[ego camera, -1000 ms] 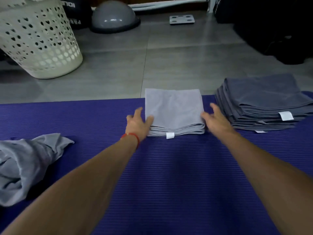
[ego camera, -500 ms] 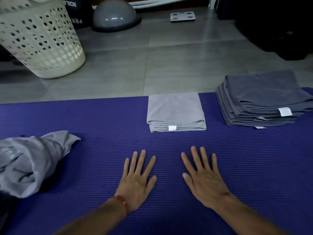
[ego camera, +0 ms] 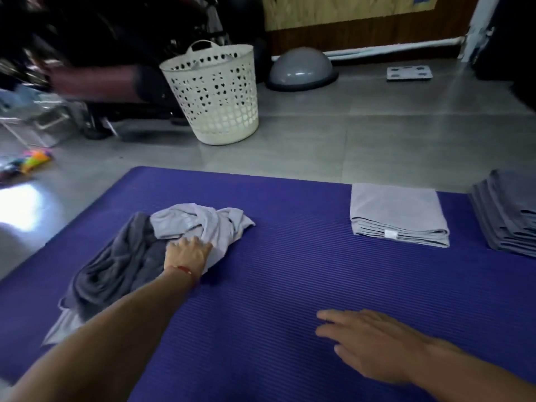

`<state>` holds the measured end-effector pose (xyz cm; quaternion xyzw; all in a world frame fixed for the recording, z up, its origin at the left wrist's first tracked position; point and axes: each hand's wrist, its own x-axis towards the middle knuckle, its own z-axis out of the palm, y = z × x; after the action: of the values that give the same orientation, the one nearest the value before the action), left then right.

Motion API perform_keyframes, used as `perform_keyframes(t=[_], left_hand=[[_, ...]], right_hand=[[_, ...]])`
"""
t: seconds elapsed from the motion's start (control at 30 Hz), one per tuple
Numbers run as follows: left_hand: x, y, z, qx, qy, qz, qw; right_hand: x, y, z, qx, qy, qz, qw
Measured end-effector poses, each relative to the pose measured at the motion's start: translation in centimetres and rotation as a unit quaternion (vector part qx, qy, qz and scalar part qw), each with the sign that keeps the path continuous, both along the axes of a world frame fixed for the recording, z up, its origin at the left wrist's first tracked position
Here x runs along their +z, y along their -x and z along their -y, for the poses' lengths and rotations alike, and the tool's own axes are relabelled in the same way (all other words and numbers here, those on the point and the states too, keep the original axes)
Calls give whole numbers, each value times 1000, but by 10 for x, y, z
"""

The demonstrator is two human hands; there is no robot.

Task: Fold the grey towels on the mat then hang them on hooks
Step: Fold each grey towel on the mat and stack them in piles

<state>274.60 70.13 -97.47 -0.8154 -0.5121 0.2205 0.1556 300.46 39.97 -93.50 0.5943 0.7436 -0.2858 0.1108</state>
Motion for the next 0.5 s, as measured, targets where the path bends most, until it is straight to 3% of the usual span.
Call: perform_keyframes(t=[0.07,0.2,0.33,0.43,0.5], left_hand=[[1,8,-8,8,83,66,994],[-16,5,11,-4,89,235,968],[-24,-2,29,65,126,277,950],[-28,-7,30,58,188,343,918],[-28,-11,34,57,162,431,886]], right_hand=[[7,8,1,0,-14,-10,1000],[15,15,8,9,7,1,1000],[4,6,25,-31,-29,-57,997],[-23,-13,47,-44,-20,-10,999],[-35,-18,61,-26,6,1,1000]])
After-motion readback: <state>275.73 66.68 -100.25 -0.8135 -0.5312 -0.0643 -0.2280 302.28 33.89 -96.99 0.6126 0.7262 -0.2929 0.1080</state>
